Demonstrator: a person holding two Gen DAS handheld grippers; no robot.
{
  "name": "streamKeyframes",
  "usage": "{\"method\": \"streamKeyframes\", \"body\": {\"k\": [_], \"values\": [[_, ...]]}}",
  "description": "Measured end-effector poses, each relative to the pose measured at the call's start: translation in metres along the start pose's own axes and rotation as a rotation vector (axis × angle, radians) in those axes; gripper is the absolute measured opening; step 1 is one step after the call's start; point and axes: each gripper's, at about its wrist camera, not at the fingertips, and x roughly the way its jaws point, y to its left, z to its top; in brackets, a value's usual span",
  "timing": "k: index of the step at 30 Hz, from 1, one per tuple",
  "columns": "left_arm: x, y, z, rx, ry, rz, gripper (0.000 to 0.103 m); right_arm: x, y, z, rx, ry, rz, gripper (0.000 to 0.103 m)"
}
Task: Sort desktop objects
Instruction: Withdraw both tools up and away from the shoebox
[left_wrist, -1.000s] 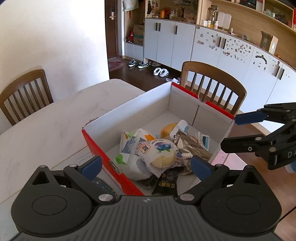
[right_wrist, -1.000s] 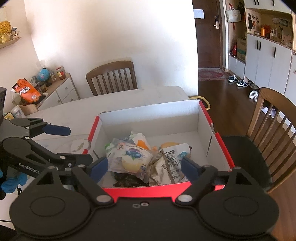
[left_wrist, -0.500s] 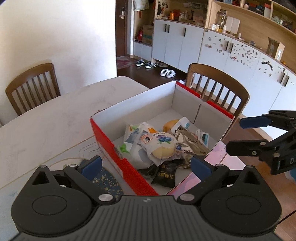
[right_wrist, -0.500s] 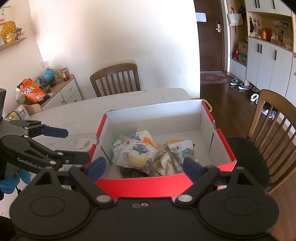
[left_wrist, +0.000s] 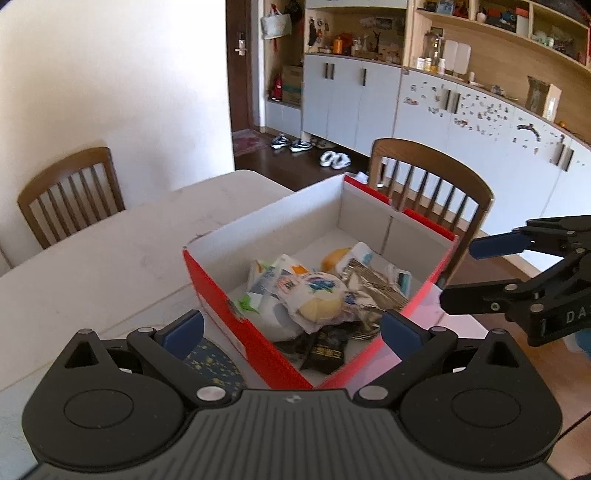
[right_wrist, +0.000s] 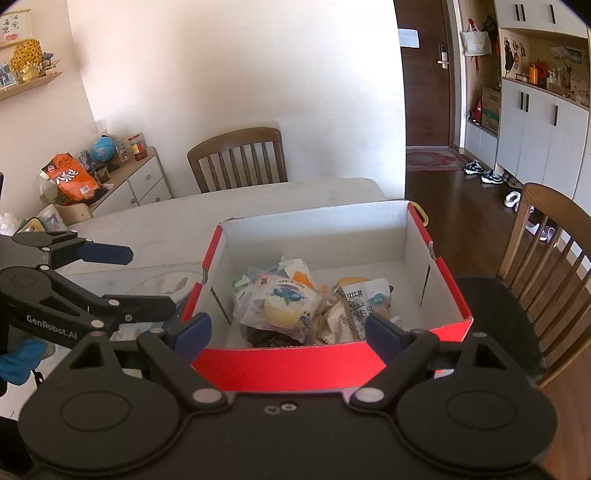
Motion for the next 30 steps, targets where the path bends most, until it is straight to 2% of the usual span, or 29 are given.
{"method": "streamKeyframes", "body": {"k": [13, 30], "values": [[-0.008, -0.008, -0.013, -0.015, -0.013, 0.038, 0.102, -0.002, -0.003, -0.008, 0.013, 0.011, -0.009, 0.092], [-0.005, -0.001, -0.018, -0.051, 0.003, 0.031, 0.102, 0.001, 0.0, -0.012, 0.019, 0.024, 0.0, 0.092]]}}
